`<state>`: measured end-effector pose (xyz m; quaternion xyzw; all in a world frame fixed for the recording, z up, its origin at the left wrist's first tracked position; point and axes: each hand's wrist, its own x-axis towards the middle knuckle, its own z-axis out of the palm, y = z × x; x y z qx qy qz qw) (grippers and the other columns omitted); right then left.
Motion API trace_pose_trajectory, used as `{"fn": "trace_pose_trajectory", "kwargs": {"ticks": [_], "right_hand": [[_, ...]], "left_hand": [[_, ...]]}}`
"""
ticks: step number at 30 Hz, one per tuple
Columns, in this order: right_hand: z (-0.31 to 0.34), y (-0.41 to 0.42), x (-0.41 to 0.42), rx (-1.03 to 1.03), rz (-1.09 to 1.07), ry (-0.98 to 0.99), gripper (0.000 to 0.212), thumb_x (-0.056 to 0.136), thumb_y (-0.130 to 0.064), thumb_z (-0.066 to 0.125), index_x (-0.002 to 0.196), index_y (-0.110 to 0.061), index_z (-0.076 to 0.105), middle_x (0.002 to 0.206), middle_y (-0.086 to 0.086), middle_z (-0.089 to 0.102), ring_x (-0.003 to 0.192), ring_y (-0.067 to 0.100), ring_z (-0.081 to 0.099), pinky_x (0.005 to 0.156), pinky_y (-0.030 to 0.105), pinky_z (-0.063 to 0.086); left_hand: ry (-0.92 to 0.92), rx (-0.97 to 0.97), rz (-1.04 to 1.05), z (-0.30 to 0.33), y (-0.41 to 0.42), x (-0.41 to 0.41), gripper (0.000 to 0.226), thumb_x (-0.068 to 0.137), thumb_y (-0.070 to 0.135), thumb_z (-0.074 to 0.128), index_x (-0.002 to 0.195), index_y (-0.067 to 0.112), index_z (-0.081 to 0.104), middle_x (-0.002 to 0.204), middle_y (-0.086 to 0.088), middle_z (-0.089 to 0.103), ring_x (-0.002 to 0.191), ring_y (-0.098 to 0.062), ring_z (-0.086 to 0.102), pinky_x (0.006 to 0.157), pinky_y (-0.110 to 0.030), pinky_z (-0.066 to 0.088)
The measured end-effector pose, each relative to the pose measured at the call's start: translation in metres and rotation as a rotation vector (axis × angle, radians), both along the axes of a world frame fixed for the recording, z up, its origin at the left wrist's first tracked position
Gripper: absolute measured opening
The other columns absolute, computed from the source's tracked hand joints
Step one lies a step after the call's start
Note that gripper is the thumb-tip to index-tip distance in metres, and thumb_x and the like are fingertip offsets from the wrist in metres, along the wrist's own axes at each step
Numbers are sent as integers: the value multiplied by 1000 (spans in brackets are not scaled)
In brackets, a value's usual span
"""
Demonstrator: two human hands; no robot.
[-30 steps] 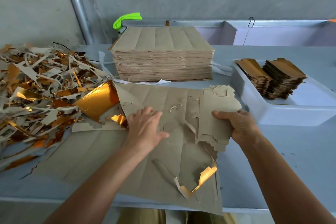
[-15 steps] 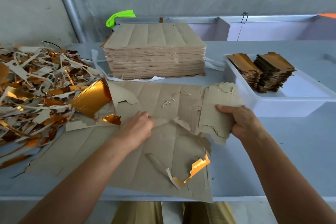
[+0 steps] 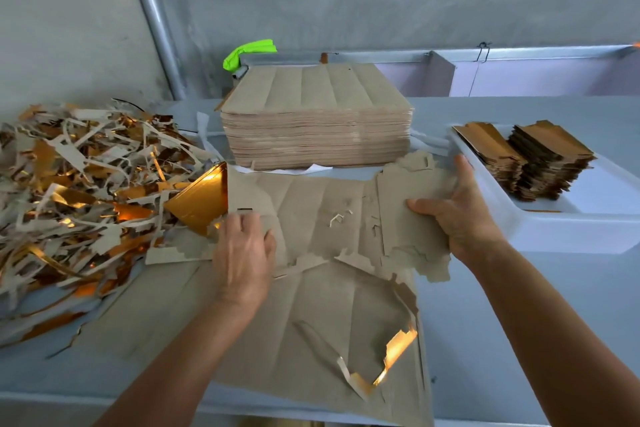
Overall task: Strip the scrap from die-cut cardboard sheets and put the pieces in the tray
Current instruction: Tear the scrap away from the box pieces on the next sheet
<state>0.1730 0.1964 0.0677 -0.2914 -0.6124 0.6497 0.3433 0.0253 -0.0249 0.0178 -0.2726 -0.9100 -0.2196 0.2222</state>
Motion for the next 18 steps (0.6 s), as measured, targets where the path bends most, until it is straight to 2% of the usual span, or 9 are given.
{"fn": "trace_pose_trajectory", "kwargs": {"ticks": [3, 5, 7, 9, 11, 13, 14, 16, 18], "right_hand": [[-8, -12, -14, -73, 30, -51, 87, 75, 7, 72, 142, -34, 35, 94, -15, 52, 77, 10, 58, 40, 15, 47], [-17, -21, -22, -131, 39, -73, 81, 75, 8, 71, 138, -34, 40, 100, -10, 52, 82, 13, 58, 45, 20, 49], [-24, -27, -28, -147, 52, -66, 80, 75, 8, 70, 138, -33, 41, 103, -7, 53, 84, 15, 59, 48, 22, 50], [-29, -28, -31, -142, 56, -55, 81, 75, 9, 70, 138, -31, 41, 98, -9, 53, 82, 15, 60, 43, 19, 50], [-30, -26, -32, -111, 71, -60, 84, 76, 8, 69, 141, -34, 36, 98, -11, 54, 85, 14, 60, 44, 17, 50], [-28, -24, -31, -40, 94, -74, 87, 78, 8, 68, 143, -39, 32, 102, -12, 56, 90, 13, 61, 51, 18, 53], [-27, -22, -31, -10, 91, -81, 84, 79, 8, 66, 141, -39, 35, 105, -10, 57, 92, 14, 61, 57, 21, 55], [-20, -18, -31, 40, 52, -111, 62, 80, 8, 63, 126, -34, 56, 109, -5, 59, 91, 14, 60, 68, 28, 55], [-12, -12, -31, 143, 14, -195, 39, 82, 5, 61, 96, -31, 69, 105, -3, 62, 89, 15, 61, 75, 33, 56]], "left_hand": [[-266, -211, 233, 9, 4, -24, 68, 80, 58, 62, 123, 8, 45, 123, -17, 43, 114, -33, 41, 89, -43, 40], [-426, -281, 245, 13, 10, -37, 88, 72, 67, 64, 133, 9, 37, 133, -15, 41, 123, -32, 38, 96, -44, 38], [-564, -224, 234, 10, 15, -44, 94, 67, 61, 73, 137, 10, 35, 137, -14, 41, 127, -32, 39, 98, -44, 38], [-602, -66, 267, 4, 16, -48, 84, 68, 46, 79, 131, 10, 39, 133, -13, 48, 122, -32, 47, 96, -44, 41], [-572, 130, 276, 0, 16, -51, 60, 75, 30, 78, 120, 10, 44, 120, -13, 57, 110, -34, 55, 90, -44, 45], [-549, 352, 215, -3, 16, -53, 42, 81, 17, 72, 114, 8, 47, 112, -14, 63, 102, -34, 60, 85, -41, 48], [-556, 452, 145, -1, 15, -53, 37, 82, 12, 70, 113, 7, 51, 111, -15, 65, 100, -32, 61, 84, -39, 50], [-601, 588, -23, 5, 16, -52, 19, 85, 7, 66, 104, 10, 61, 103, -10, 70, 93, -25, 65, 81, -36, 53], [-777, 794, -197, 16, 18, -48, 12, 88, 5, 62, 89, 17, 64, 86, 1, 73, 80, -17, 66, 70, -30, 53]]}}
